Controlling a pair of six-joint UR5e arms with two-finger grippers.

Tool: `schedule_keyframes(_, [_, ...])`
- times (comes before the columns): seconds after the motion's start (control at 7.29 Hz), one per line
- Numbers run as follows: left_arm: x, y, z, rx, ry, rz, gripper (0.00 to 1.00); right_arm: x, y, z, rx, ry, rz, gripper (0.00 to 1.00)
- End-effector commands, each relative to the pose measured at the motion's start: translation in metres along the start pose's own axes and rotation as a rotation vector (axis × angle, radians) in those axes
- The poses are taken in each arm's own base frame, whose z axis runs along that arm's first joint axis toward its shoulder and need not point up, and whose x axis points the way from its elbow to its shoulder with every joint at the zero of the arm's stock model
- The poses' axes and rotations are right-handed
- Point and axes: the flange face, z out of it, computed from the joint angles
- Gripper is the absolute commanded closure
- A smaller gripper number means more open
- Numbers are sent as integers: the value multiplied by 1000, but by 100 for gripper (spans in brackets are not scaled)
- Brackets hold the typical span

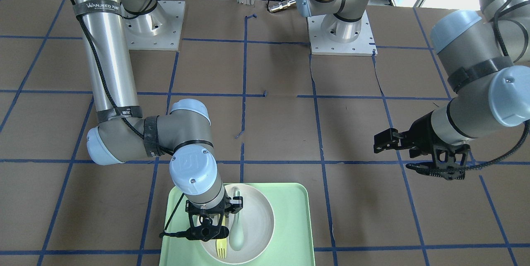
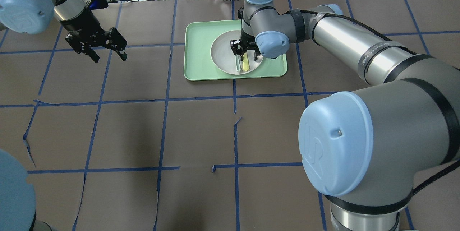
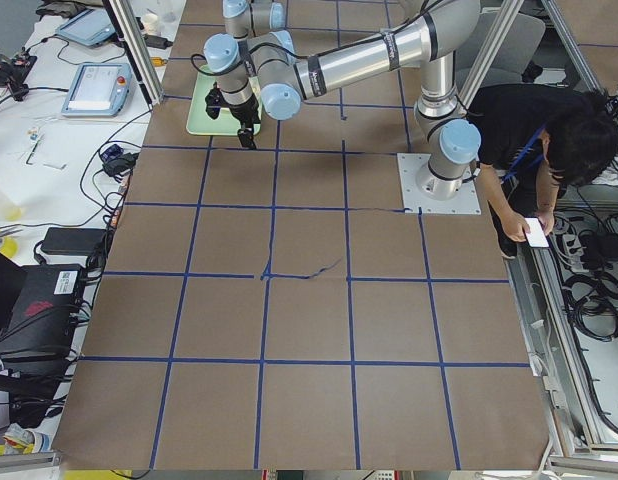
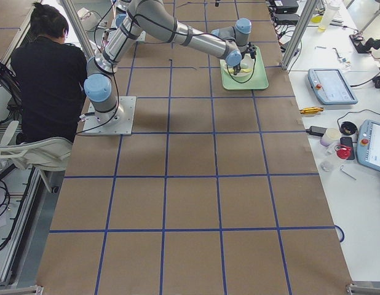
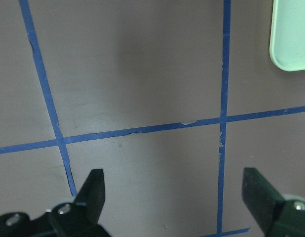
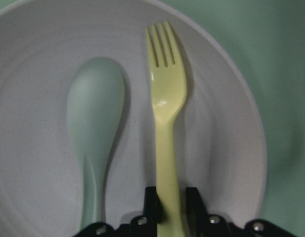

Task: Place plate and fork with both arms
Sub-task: 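Lower the right gripper onto the yellow fork and close on it, then lift the fork out and place it on the tray beside the plate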

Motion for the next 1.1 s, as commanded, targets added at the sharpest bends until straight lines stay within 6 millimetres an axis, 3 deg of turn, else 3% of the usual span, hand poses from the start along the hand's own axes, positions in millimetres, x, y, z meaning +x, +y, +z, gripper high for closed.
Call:
schedule_keyframes(0.0, [2,4,-7,7,-2,1,0,-1,0,-9,7,-2,12,100])
schedule_keyframes(0.14, [3,5,-10,9,-3,1,0,-1,0,-14,13,-3,42,100])
schedule_keyframes(0.41, [4,7,-12,12,-4,2,0,3,-3,-55,62,-1,45,100])
schedule_keyframes(0.55, [3,6,-11,12,-4,2,0,20,-9,-63,72,0,57,100])
schedule_keyframes(0.82, [8,6,-12,13,-4,6,0,77,-23,-52,49,2,-2,100])
schedule_keyframes(0.96, [13,7,-12,12,-5,8,0,86,-25,-39,31,9,-52,100])
